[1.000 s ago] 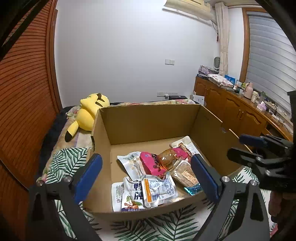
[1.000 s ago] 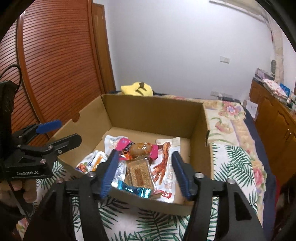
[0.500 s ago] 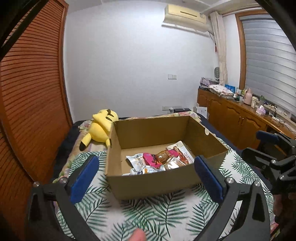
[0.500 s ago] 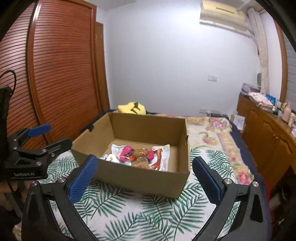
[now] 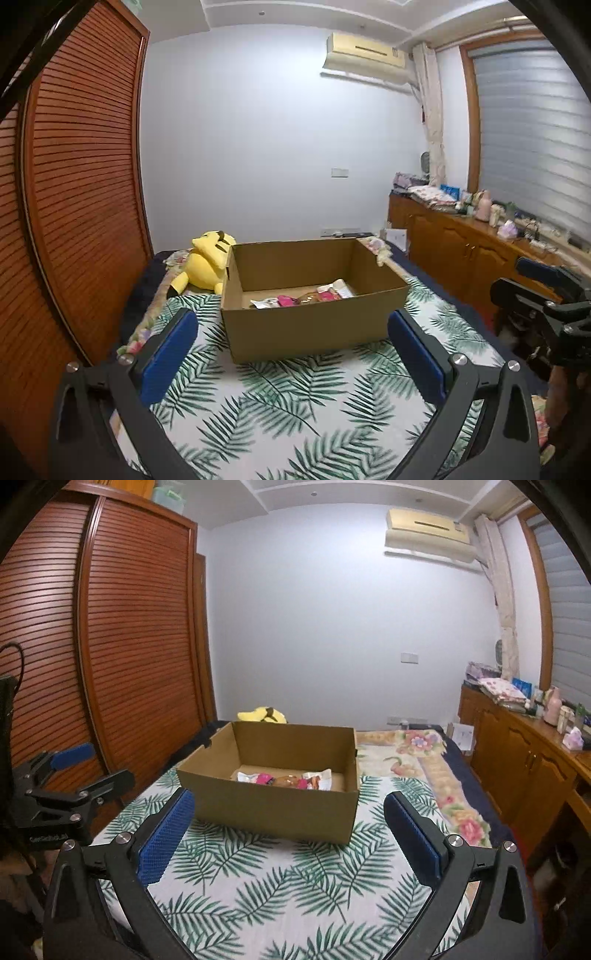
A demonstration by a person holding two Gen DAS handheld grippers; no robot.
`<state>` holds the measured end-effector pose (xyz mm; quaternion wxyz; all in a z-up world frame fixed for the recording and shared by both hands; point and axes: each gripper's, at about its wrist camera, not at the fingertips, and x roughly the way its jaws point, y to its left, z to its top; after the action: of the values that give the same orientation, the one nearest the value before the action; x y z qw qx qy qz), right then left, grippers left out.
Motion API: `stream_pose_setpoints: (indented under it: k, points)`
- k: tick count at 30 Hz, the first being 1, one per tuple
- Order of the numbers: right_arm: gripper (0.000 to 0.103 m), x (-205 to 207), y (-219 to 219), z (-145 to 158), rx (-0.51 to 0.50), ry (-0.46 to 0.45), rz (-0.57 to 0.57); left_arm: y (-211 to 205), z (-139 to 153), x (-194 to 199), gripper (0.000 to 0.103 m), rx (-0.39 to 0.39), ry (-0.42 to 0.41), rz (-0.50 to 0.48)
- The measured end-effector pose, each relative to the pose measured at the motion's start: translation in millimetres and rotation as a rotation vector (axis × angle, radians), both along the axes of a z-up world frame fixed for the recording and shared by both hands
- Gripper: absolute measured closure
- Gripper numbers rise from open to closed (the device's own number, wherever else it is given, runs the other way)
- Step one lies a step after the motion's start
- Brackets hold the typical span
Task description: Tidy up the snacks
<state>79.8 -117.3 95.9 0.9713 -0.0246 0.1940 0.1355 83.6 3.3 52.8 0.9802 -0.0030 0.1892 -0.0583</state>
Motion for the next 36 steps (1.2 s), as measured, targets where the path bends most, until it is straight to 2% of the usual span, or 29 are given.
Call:
stream_pose_setpoints:
  k: [15,26,36]
  points:
    - [0.000,-63.3,-4.6,4.4,0.015,-0.044,-0.024,-6.0,-0.7,-60.4,0.000,0.020,0.002,0.019]
    - [0.000,-85.3,-13.6,-3.9,0.017,-0.031,-0.041,-5.3,-4.8,-86.4,0.000,0.009,0.002,0.027]
    - [0.000,-92.3,-16.0,-7.4,0.006,-0.033,-0.055,-2.8,-3.3,-93.7,0.000,0.005,-0.004,0.031]
